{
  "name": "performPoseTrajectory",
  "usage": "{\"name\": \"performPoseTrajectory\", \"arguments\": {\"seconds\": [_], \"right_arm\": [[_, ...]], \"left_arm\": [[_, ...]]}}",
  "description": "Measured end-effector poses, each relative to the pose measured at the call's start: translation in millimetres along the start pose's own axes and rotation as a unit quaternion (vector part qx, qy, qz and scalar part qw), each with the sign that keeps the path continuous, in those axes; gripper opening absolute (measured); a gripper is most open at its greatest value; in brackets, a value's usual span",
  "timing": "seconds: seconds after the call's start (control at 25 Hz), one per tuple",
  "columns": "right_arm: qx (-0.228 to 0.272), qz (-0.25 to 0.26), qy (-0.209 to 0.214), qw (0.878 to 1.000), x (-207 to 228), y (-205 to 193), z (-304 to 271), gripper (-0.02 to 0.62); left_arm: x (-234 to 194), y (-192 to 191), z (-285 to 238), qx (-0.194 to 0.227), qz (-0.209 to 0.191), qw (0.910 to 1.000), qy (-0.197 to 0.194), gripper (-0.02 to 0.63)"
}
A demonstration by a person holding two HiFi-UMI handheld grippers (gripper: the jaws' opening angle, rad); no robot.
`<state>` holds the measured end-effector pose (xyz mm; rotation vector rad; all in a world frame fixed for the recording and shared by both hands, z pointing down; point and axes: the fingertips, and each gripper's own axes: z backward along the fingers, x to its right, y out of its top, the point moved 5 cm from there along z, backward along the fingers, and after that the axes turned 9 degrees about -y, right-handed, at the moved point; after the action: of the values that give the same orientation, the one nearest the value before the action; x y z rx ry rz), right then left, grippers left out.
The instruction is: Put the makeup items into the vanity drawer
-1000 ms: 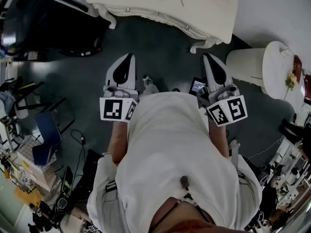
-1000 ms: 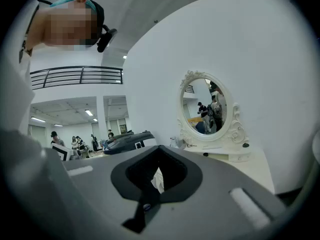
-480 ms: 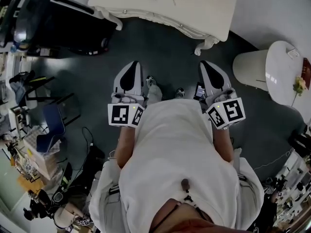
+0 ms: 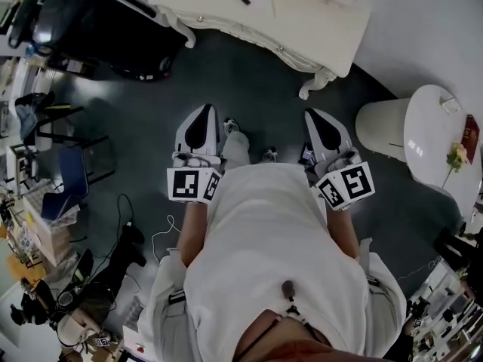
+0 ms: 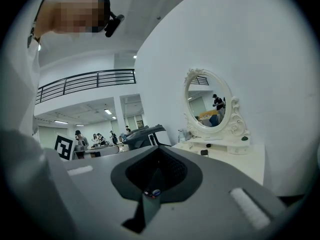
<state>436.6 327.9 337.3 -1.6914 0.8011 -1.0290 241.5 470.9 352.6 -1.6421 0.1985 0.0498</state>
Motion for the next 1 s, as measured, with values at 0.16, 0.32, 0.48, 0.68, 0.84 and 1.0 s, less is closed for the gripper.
{"name": "performPoseTrajectory", "arguments": {"seconds": [0.16,0.32,0.48,0.68,0.84,1.0], "right_arm": [[-0.004,0.002,0.001,1.000,0,4,-25,0.008],[-0.007,0.016,-0.040,0.999,-5,7,-59,0.008],[-0.013,0.019,-0.044,0.999,-14,11,-102,0.008],[-0.005,0.016,-0.066,0.998,-27,22,-153,0.008],[-0.008,0.014,-0.077,0.997,-41,23,-185,0.008],[-0.011,0.014,-0.089,0.996,-52,21,-207,0.008]], "left_arm": [[-27,4,-15,0.013,0.005,0.9999,0.003,0.006],[-60,7,-40,0.007,0.000,1.0000,-0.005,0.006],[-96,15,-70,-0.003,-0.012,0.9999,-0.011,0.006],[-143,23,-99,-0.015,-0.004,0.9986,-0.050,0.006],[-175,31,-105,-0.010,-0.013,0.9980,-0.061,0.006],[-198,34,-108,-0.006,-0.017,0.9977,-0.065,0.006]]}}
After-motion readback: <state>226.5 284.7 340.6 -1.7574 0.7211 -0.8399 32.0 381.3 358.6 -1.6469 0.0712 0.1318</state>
